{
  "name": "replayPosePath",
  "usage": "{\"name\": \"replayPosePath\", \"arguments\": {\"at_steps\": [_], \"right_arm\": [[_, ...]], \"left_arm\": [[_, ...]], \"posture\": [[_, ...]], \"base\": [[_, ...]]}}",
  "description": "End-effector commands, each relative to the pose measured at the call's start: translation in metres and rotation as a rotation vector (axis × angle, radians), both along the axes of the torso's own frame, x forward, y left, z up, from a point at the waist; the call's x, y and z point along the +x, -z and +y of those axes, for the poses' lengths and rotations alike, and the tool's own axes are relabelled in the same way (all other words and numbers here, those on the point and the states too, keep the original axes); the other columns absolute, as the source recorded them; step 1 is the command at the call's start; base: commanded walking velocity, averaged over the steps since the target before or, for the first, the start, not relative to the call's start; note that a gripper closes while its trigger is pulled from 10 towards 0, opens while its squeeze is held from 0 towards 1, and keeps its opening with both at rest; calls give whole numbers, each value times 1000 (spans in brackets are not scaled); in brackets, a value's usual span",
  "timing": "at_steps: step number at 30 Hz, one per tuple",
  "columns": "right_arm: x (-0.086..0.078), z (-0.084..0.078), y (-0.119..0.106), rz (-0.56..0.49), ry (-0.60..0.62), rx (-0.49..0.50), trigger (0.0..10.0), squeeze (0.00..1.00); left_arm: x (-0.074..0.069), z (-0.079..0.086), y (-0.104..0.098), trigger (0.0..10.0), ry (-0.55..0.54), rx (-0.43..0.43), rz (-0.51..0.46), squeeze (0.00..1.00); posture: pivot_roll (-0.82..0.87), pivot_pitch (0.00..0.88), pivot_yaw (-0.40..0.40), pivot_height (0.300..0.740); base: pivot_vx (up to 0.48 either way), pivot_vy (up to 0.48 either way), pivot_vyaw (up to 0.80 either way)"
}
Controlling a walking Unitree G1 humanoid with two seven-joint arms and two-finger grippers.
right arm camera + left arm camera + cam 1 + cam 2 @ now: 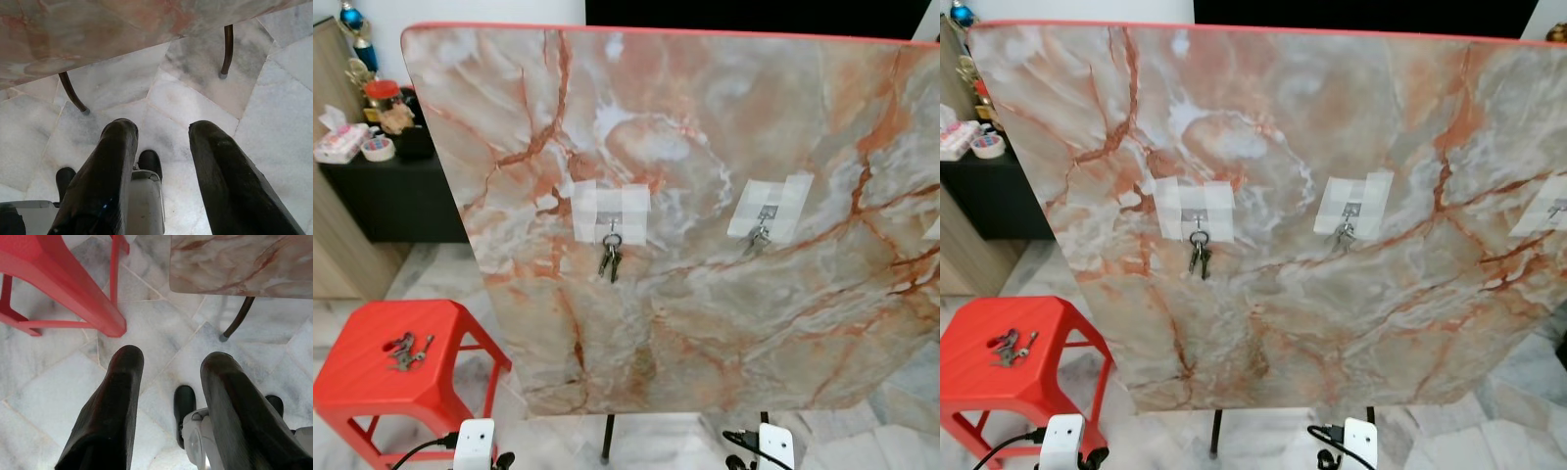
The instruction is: Hang keys on a hook
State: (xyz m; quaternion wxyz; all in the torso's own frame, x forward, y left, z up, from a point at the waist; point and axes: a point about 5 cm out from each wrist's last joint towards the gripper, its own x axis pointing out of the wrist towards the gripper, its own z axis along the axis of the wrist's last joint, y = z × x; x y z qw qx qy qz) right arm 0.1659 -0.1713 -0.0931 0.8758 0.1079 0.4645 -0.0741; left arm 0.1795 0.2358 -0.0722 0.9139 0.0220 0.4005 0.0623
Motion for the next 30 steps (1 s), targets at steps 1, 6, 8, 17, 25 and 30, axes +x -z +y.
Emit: {"name": "replayPosePath", "arguments": {"at_steps": [1,6,8,17,25,30], "right_arm": [[-5,2,2,12,32,6,10000,0],[-12,7,6,40,28,9,10000,0],[-12,8,6,39,9,6,10000,0],[-9,4,4,34,10,-4,10000,0],[-9,8,5,35,41,13,10000,0],[-10,12,5,49,28,10,10000,0]], "left_arm": [[-3,0,2,10000,12,5,23,0],[-2,-2,2,10000,3,3,24,0],[-3,-5,4,10000,1,0,34,0],[-3,-5,4,10000,-10,-5,39,0],[-5,0,4,10000,1,2,63,0],[-2,1,3,10000,-11,3,55,0]], "posture": [[81,12,-39,740],[72,13,-38,740],[75,13,-36,740],[72,31,-43,740],[66,20,-4,740],[62,9,-8,740]], "base": [[0,0,0],[0,0,0],[0,0,0],[0,0,0],[0,0,0],[0,0,0]]}}
